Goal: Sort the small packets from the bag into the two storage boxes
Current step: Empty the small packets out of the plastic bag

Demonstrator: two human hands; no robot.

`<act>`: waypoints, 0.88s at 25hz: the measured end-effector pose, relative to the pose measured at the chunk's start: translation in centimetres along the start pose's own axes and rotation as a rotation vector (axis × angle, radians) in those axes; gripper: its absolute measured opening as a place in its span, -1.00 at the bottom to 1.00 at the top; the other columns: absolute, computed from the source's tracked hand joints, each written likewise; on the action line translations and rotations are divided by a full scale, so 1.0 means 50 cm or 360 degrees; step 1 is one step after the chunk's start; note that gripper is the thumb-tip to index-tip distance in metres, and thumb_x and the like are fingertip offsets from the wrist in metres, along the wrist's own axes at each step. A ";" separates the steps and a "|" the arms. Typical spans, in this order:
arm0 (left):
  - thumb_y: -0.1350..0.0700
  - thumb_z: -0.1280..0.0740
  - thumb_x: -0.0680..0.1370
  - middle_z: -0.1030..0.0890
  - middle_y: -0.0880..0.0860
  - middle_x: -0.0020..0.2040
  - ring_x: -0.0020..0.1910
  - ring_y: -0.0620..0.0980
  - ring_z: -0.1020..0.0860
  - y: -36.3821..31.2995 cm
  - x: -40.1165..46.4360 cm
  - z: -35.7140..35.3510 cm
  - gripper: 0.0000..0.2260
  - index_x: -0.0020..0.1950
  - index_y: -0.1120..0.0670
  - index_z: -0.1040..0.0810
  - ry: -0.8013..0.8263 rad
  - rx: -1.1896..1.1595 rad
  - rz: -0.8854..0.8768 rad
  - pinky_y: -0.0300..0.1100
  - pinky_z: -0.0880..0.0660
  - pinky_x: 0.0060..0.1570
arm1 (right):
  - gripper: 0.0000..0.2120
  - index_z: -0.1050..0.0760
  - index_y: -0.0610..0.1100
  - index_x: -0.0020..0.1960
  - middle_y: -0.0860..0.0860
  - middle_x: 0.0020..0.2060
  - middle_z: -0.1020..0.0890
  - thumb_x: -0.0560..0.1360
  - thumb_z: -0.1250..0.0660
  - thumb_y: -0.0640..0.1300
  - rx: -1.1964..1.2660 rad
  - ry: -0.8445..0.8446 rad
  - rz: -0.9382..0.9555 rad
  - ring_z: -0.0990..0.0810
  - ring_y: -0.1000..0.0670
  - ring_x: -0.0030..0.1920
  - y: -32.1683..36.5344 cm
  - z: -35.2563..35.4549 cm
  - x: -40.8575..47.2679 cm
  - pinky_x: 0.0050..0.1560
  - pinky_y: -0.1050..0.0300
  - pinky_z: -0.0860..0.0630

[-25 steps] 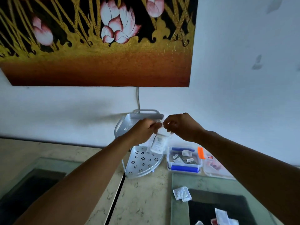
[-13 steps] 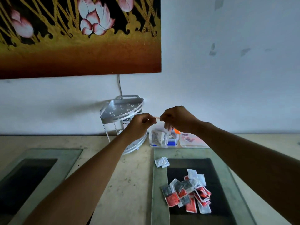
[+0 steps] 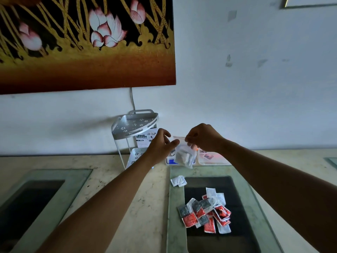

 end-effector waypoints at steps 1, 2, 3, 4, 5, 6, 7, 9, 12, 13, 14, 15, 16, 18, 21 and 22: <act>-0.03 -0.42 0.51 -0.49 0.03 -0.33 -0.45 -0.02 -0.44 0.002 -0.002 -0.001 -0.77 -0.07 0.00 -0.38 -0.0033 0.0089 0.0012 -0.10 -0.42 -0.34 | -0.86 -0.68 -0.10 -0.21 0.01 -0.33 -0.74 0.52 -0.42 -0.16 0.0022 -0.0015 -0.0047 -0.73 -0.05 -0.28 -0.004 0.000 -0.001 -0.45 0.34 -0.47; -0.06 -0.40 0.52 -0.49 0.03 -0.37 -0.45 -0.02 -0.45 0.004 0.000 -0.001 -0.76 -0.14 0.02 -0.39 -0.0050 0.0174 0.0009 -0.06 -0.43 -0.31 | -0.87 -0.69 -0.13 -0.20 0.00 -0.33 -0.74 0.51 -0.42 -0.15 0.0037 -0.0026 -0.0086 -0.73 -0.10 -0.28 -0.008 -0.001 -0.001 -0.48 0.35 -0.45; -0.07 -0.37 0.55 -0.50 0.04 -0.43 -0.49 -0.02 -0.45 0.002 -0.001 -0.004 -0.73 -0.21 0.06 -0.42 -0.0022 0.0209 0.0006 -0.06 -0.45 -0.31 | -0.88 -0.70 -0.15 -0.18 -0.01 -0.33 -0.74 0.50 -0.43 -0.15 0.0054 -0.0035 -0.0120 -0.72 -0.12 -0.28 -0.010 -0.002 -0.001 -0.49 0.35 -0.44; -0.06 -0.34 0.58 -0.52 0.07 -0.47 -0.52 -0.02 -0.46 -0.001 -0.002 -0.010 -0.67 -0.26 0.12 -0.47 0.0043 0.0164 0.0013 -0.07 -0.46 -0.33 | -0.88 -0.70 -0.17 -0.17 -0.03 -0.32 -0.75 0.49 -0.43 -0.16 0.0082 -0.0043 -0.0152 -0.71 -0.10 -0.30 -0.012 -0.003 -0.001 -0.48 0.33 -0.45; -0.07 -0.32 0.61 -0.53 0.10 -0.48 -0.54 -0.01 -0.48 -0.007 -0.004 -0.019 -0.62 -0.26 0.18 -0.52 0.0132 0.0052 0.0050 -0.10 -0.46 -0.37 | -0.89 -0.70 -0.18 -0.15 -0.05 -0.31 -0.75 0.49 -0.44 -0.16 0.0112 -0.0053 -0.0183 -0.69 -0.06 -0.32 -0.012 -0.003 -0.003 -0.46 0.32 -0.46; -0.07 -0.30 0.63 -0.56 0.12 -0.45 -0.52 0.02 -0.50 -0.011 -0.005 -0.027 -0.60 -0.21 0.23 -0.57 0.0208 -0.0074 0.0108 -0.13 -0.44 -0.42 | -0.89 -0.70 -0.19 -0.15 -0.06 -0.30 -0.75 0.49 -0.45 -0.16 0.0143 -0.0062 -0.0199 -0.68 0.00 -0.33 -0.013 -0.004 -0.003 -0.44 0.31 -0.47; -0.07 -0.29 0.64 -0.58 0.14 -0.40 -0.49 0.05 -0.52 -0.015 -0.007 -0.032 -0.60 -0.16 0.24 -0.59 0.0258 -0.0165 0.0173 -0.15 -0.43 -0.44 | -0.90 -0.69 -0.18 -0.16 -0.06 -0.30 -0.74 0.48 -0.46 -0.16 0.0173 -0.0070 -0.0203 -0.66 0.03 -0.34 -0.012 -0.005 -0.005 -0.42 0.31 -0.47; -0.07 -0.27 0.64 -0.60 0.16 -0.34 -0.45 0.10 -0.53 -0.019 -0.004 -0.043 -0.62 -0.11 0.23 -0.60 0.0307 -0.0221 0.0232 -0.17 -0.40 -0.46 | -0.92 -0.68 -0.15 -0.19 -0.03 -0.34 -0.72 0.46 -0.49 -0.15 0.0200 -0.0081 -0.0184 -0.64 0.06 -0.37 -0.007 -0.009 -0.008 -0.42 0.32 -0.44; -0.03 -0.24 0.65 -0.60 0.17 -0.33 -0.42 0.12 -0.54 -0.024 0.001 -0.055 -0.67 -0.10 0.20 -0.57 0.0326 -0.0186 0.0197 -0.16 -0.39 -0.46 | -0.88 -0.64 -0.05 -0.25 0.02 -0.37 -0.68 0.43 -0.53 -0.11 0.0169 -0.0069 -0.0114 -0.61 0.10 -0.39 -0.001 -0.014 -0.010 -0.36 0.30 -0.49; 0.00 -0.22 0.66 -0.59 0.16 -0.34 -0.42 0.11 -0.54 -0.026 0.002 -0.055 -0.69 -0.11 0.19 -0.56 0.0321 -0.0184 0.0177 -0.15 -0.40 -0.46 | -0.88 -0.64 -0.05 -0.25 0.00 -0.35 -0.70 0.44 -0.53 -0.11 0.0206 -0.0052 -0.0115 -0.64 0.07 -0.36 0.002 -0.014 -0.010 -0.33 0.28 -0.53; 0.03 -0.21 0.67 -0.57 0.16 -0.36 -0.43 0.09 -0.54 -0.027 0.002 -0.055 -0.71 -0.12 0.19 -0.55 0.0310 -0.0186 0.0164 -0.14 -0.40 -0.45 | -0.90 -0.65 -0.07 -0.22 -0.03 -0.31 -0.71 0.45 -0.52 -0.13 0.0250 -0.0019 -0.0133 -0.68 0.04 -0.31 0.000 -0.015 -0.009 -0.30 0.27 -0.56; 0.06 -0.21 0.67 -0.56 0.15 -0.37 -0.42 0.09 -0.54 -0.029 0.002 -0.053 -0.73 -0.12 0.19 -0.54 0.0303 -0.0193 0.0163 -0.13 -0.41 -0.44 | -0.93 -0.67 -0.12 -0.18 -0.05 -0.27 -0.73 0.47 -0.50 -0.15 0.0262 0.0026 -0.0151 -0.70 0.02 -0.28 -0.002 -0.017 -0.009 -0.30 0.28 -0.56; 0.08 -0.21 0.66 -0.55 0.14 -0.38 -0.41 0.10 -0.54 -0.027 0.005 -0.052 -0.74 -0.13 0.18 -0.54 0.0304 -0.0207 0.0169 -0.12 -0.41 -0.43 | -0.92 -0.69 -0.19 -0.12 -0.06 -0.24 -0.74 0.49 -0.47 -0.17 0.0246 0.0074 -0.0171 -0.70 0.01 -0.26 -0.003 -0.018 -0.009 -0.32 0.30 -0.54; 0.12 -0.23 0.65 -0.56 0.15 -0.37 -0.39 0.11 -0.54 -0.026 0.008 -0.050 -0.77 -0.15 0.18 -0.53 0.0319 -0.0231 0.0190 -0.12 -0.42 -0.41 | -0.86 -0.68 -0.29 -0.04 -0.11 -0.18 -0.74 0.52 -0.42 -0.22 0.0315 0.0095 -0.0257 -0.69 0.02 -0.28 -0.011 -0.019 -0.008 -0.35 0.30 -0.52; 0.14 -0.26 0.62 -0.58 0.13 -0.36 -0.42 0.07 -0.55 -0.027 0.010 -0.048 -0.79 -0.15 0.21 -0.55 0.0308 -0.0229 0.0221 -0.15 -0.42 -0.44 | -0.85 -0.68 -0.32 -0.06 -0.19 -0.17 -0.75 0.50 -0.42 -0.23 0.0477 0.0020 -0.0339 -0.70 -0.02 -0.30 -0.025 -0.016 -0.001 -0.33 0.22 -0.57; 0.15 -0.27 0.61 -0.59 0.13 -0.37 -0.44 0.06 -0.54 -0.028 0.010 -0.047 -0.79 -0.16 0.22 -0.56 0.0295 -0.0197 0.0227 -0.16 -0.42 -0.45 | -0.85 -0.69 -0.31 -0.10 -0.18 -0.20 -0.75 0.49 -0.41 -0.22 0.0435 -0.0008 -0.0357 -0.69 -0.03 -0.31 -0.031 -0.016 0.001 -0.35 0.23 -0.55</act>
Point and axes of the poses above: each hand's wrist, its own x-axis towards the middle knuckle, its own z-axis out of the back of the hand, y = z × x, the point moved 5 cm from there along x, towards the middle knuckle
